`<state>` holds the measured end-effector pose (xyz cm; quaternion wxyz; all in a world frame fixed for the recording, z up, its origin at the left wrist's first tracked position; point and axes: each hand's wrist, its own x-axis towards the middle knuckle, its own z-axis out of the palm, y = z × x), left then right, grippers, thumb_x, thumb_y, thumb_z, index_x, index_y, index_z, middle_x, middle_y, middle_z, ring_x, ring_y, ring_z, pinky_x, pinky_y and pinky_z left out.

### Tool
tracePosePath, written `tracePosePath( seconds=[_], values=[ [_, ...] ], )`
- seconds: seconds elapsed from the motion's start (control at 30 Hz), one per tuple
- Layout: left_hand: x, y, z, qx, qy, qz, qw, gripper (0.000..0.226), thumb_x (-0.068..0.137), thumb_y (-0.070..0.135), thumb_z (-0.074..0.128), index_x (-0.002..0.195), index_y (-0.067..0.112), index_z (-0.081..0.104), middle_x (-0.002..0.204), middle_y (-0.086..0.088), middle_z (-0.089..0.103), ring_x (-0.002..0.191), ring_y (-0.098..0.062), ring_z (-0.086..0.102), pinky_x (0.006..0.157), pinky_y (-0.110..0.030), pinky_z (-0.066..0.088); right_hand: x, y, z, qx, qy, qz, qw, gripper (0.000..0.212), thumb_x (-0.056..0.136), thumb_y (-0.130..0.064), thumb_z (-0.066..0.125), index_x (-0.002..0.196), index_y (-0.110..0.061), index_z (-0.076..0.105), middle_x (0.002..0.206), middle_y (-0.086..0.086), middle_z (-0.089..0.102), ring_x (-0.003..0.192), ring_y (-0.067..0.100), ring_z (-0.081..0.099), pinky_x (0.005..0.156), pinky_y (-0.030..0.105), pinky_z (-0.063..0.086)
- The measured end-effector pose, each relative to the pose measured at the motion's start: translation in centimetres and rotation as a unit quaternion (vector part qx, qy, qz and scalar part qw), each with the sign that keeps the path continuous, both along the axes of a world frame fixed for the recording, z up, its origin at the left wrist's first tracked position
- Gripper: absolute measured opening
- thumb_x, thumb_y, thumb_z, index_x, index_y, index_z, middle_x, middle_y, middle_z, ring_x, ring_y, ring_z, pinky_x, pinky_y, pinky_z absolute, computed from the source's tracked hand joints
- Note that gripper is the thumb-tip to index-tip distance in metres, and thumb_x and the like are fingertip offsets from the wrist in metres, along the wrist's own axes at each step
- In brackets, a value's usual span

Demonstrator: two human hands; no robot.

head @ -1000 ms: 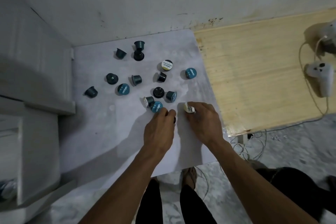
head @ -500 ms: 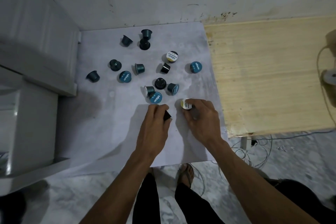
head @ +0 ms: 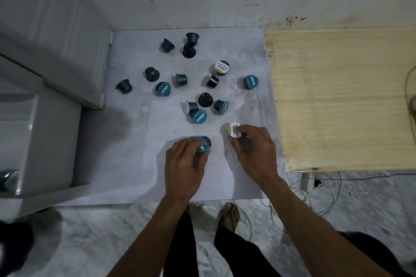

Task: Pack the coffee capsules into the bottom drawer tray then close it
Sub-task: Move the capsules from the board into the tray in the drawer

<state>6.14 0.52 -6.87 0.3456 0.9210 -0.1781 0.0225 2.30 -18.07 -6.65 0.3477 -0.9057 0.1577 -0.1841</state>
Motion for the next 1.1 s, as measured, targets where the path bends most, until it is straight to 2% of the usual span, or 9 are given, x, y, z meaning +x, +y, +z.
tracePosePath(
  seconds=[0.13, 0.17, 0.23, 0.3, 0.43, 0.6, 0.83, 1.0, 1.1],
  values=[
    [-0.4, 0.2, 1.2, -0.036, 0.005, 0.02, 0.999, 0.027, 0.083, 0.022, 0.074, 0.105, 0.009, 0.065, 0.106, -0.009, 0.071, 0.099, -0.027, 0.065, 0.087, -0.037, 0.055, -0.1, 0.6, 0.9, 0.032, 0.011, 0.001, 0.999, 0.024, 0.079, -0.025, 0.079, 0.098, -0.014, 0.069, 0.096, -0.001, 0.072, 0.089, 0.018, 0.061, 0.076, 0.005, 0.04],
    [-0.5, 0.3, 1.9, -0.052, 0.011, 0.025, 0.998, 0.025, 0.082, 0.019, 0.075, 0.103, 0.009, 0.066, 0.106, -0.008, 0.071, 0.098, -0.026, 0.064, 0.087, -0.033, 0.054, -0.1, 0.9, 1.4, 0.048, 0.013, -0.001, 0.999, 0.024, 0.079, -0.025, 0.079, 0.099, -0.014, 0.07, 0.096, -0.001, 0.072, 0.089, 0.017, 0.061, 0.074, 0.004, 0.038],
    [-0.6, 0.9, 3.5, -0.081, 0.022, 0.032, 0.996, 0.023, 0.081, 0.016, 0.077, 0.101, 0.011, 0.066, 0.105, -0.002, 0.07, 0.098, -0.021, 0.062, 0.083, -0.025, 0.051, -0.1, 1.6, 2.6, 0.07, 0.007, -0.001, 0.997, 0.025, 0.079, -0.025, 0.079, 0.101, -0.015, 0.07, 0.095, -0.002, 0.071, 0.086, 0.016, 0.063, 0.071, 0.013, 0.043],
    [-0.7, 1.9, 5.4, -0.098, 0.025, 0.045, 0.994, 0.022, 0.081, 0.016, 0.077, 0.1, 0.014, 0.067, 0.104, 0.003, 0.07, 0.096, -0.016, 0.06, 0.077, -0.025, 0.051, 0.0, 2.5, 4.3, 0.08, -0.004, 0.003, 0.997, 0.025, 0.08, -0.025, 0.079, 0.102, -0.018, 0.071, 0.094, -0.005, 0.071, 0.083, 0.015, 0.063, 0.067, 0.019, 0.046],
    [-0.4, 5.6, 9.3, -0.113, 0.011, 0.072, 0.991, 0.023, 0.079, 0.017, 0.078, 0.1, 0.016, 0.068, 0.101, 0.008, 0.068, 0.091, -0.011, 0.059, 0.071, -0.023, 0.049, 1.0, 5.1, 8.6, 0.105, -0.013, 0.01, 0.994, 0.024, 0.08, -0.03, 0.077, 0.102, -0.022, 0.072, 0.093, -0.004, 0.071, 0.078, 0.007, 0.063, 0.062, 0.022, 0.05],
    [0.6, 12.0, 14.2, -0.119, -0.014, 0.083, 0.989, 0.024, 0.078, 0.016, 0.08, 0.099, 0.016, 0.068, 0.094, 0.013, 0.064, 0.084, -0.003, 0.057, 0.069, -0.008, 0.041, 2.7, 10.7, 14.2, 0.153, -0.022, 0.042, 0.987, 0.023, 0.079, -0.032, 0.078, 0.1, -0.025, 0.073, 0.094, -0.007, 0.072, 0.08, 0.006, 0.064, 0.064, 0.019, 0.051],
    [3.1, 25.6, 19.0, -0.11, -0.03, 0.099, 0.989, 0.024, 0.076, 0.016, 0.08, 0.097, 0.02, 0.069, 0.092, 0.009, 0.064, 0.075, 0.008, 0.056, 0.059, -0.005, 0.043, 5.3, 22.7, 19.0, 0.182, -0.041, 0.101, 0.977, 0.018, 0.08, -0.031, 0.077, 0.097, -0.032, 0.07, 0.091, -0.017, 0.071, 0.082, 0.008, 0.065, 0.065, 0.031, 0.055],
    [4.9, 36.9, 19.9, -0.09, -0.016, 0.108, 0.99, 0.025, 0.074, 0.016, 0.083, 0.095, 0.019, 0.069, 0.09, 0.009, 0.065, 0.078, 0.012, 0.057, 0.06, -0.002, 0.043, 6.3, 32.8, 19.4, 0.193, -0.032, 0.143, 0.97, 0.018, 0.079, -0.026, 0.079, 0.096, -0.026, 0.074, 0.09, -0.017, 0.072, 0.079, 0.008, 0.066, 0.061, 0.028, 0.054],
    [6.7, 42.1, 20.2, -0.069, 0.003, 0.107, 0.992, 0.025, 0.073, 0.017, 0.083, 0.095, 0.018, 0.071, 0.089, 0.006, 0.067, 0.075, 0.005, 0.061, 0.061, -0.002, 0.044, 7.3, 37.3, 18.8, 0.182, -0.021, 0.164, 0.969, 0.018, 0.079, -0.024, 0.079, 0.096, -0.021, 0.074, 0.09, -0.017, 0.071, 0.077, 0.007, 0.066, 0.059, 0.022, 0.052]
  ],
)
